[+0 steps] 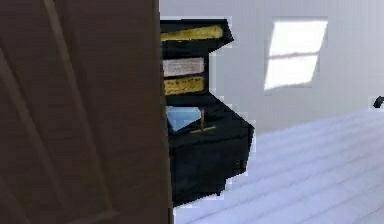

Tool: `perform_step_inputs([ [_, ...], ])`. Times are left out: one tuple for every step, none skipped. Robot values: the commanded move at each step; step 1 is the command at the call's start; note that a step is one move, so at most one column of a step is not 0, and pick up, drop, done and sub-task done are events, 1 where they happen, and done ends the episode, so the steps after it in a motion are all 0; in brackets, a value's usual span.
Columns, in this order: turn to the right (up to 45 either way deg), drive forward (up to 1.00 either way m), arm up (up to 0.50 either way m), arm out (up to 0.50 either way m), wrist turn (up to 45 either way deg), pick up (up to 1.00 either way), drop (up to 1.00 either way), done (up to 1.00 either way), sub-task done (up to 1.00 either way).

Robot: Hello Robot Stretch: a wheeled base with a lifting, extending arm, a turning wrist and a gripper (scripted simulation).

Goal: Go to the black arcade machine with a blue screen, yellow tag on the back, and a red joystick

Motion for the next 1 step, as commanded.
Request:
perform_step_inputs([
  [0.0,0.0,0.0,0.0,0.0,0.0,0.0,1.0,0.0],
])
